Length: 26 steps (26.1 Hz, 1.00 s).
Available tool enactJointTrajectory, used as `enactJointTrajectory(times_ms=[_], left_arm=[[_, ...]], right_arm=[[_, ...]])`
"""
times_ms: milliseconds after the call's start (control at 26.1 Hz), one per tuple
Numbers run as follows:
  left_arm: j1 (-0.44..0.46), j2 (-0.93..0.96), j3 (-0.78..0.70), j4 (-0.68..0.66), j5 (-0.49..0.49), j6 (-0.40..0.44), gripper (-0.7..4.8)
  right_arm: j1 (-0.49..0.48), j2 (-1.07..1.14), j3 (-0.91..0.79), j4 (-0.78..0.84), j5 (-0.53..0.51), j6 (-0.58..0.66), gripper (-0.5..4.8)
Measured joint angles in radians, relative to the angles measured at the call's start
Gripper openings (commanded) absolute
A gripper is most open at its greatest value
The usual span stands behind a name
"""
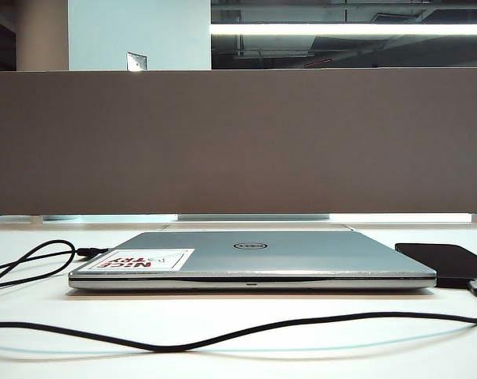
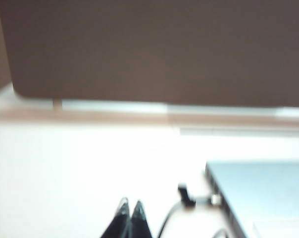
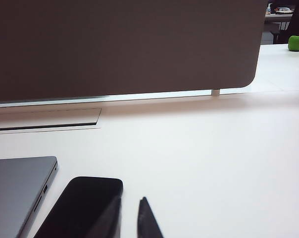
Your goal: Pick up the charging cable and the phone, plug the charging cable into the charging port on the phone, and finally place them back on the table.
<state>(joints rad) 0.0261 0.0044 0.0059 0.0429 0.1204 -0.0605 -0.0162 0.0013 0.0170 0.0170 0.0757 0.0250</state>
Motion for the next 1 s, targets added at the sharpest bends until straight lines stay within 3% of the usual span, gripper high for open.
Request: enactJointTrajectory(times_ms=[995], left_arm=[[0.000,0.000,0.002,-0.013,0.000,0.026,-0.05]], right_arm=[[-0.001,0.000,0.000,0.000,0.003,-0.007,0.57]])
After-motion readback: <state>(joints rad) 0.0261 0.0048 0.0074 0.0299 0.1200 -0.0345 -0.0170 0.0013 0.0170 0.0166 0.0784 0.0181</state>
